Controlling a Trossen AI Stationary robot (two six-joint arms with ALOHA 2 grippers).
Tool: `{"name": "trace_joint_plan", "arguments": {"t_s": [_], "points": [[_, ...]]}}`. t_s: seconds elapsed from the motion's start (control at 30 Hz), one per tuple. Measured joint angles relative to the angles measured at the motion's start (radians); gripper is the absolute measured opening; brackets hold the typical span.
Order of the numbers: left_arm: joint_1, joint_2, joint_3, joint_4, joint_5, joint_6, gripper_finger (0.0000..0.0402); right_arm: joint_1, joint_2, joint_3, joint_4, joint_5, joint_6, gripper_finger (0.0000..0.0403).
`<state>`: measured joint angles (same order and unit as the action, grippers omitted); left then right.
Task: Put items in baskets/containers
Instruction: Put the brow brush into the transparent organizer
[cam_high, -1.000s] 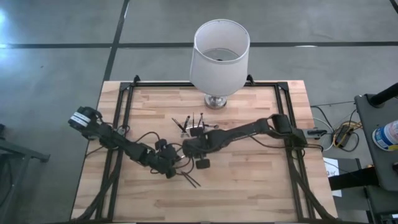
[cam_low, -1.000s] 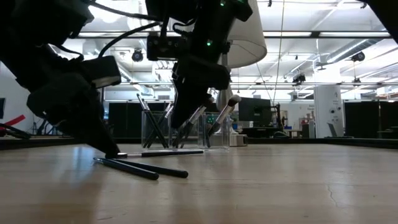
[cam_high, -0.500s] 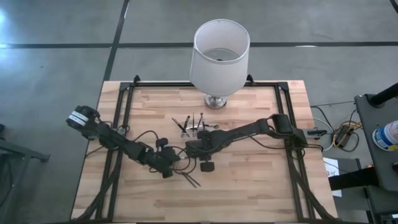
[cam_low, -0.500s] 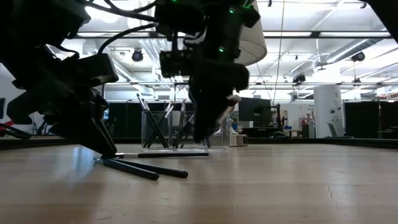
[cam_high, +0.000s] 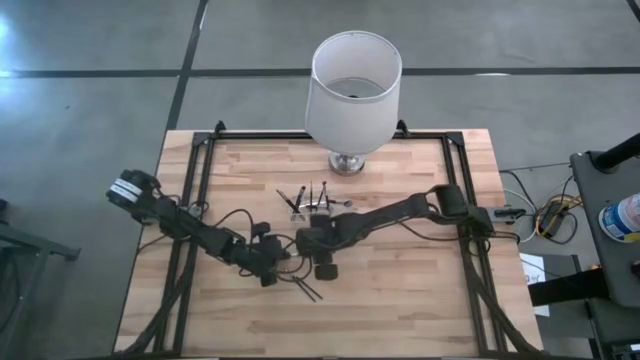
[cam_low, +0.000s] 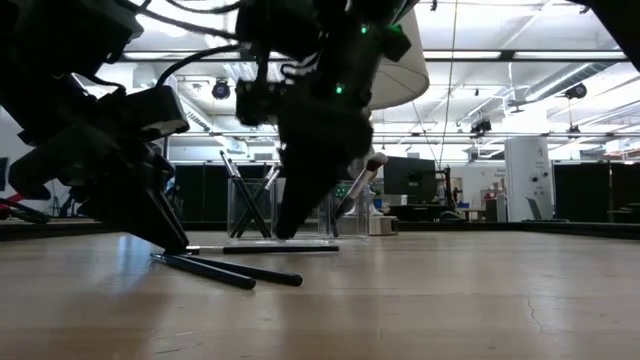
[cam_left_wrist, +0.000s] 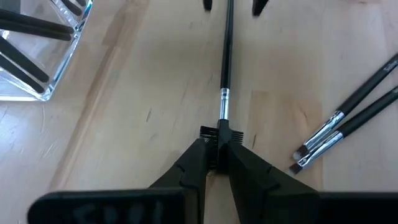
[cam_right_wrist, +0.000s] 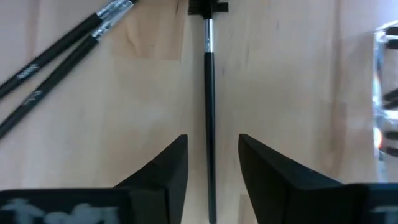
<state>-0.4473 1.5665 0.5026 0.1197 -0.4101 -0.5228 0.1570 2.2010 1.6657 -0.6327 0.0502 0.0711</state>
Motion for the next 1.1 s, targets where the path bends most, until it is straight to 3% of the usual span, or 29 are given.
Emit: {"name": "trace_joint_plan", "arguments": {"t_s": [0.33,0.8,1.1], "points": [[0.000,0.000,0.001,0.040,0.000,0.000,0.0054,0.002,0.056,0.013,0.003,-0.002,0.004,0.0147],[0.000,0.004,0.017,0.093,0.000,0.014,0.0054,-0.002,0.053,-0.009,-0.078,-0.096,0.042,0.0021],[0.000,0.004,0.056,0.092,-0.030,0.026,0.0054,-0.002,0.055,0.000,-0.100,-0.100,0.082,0.0010]]}}
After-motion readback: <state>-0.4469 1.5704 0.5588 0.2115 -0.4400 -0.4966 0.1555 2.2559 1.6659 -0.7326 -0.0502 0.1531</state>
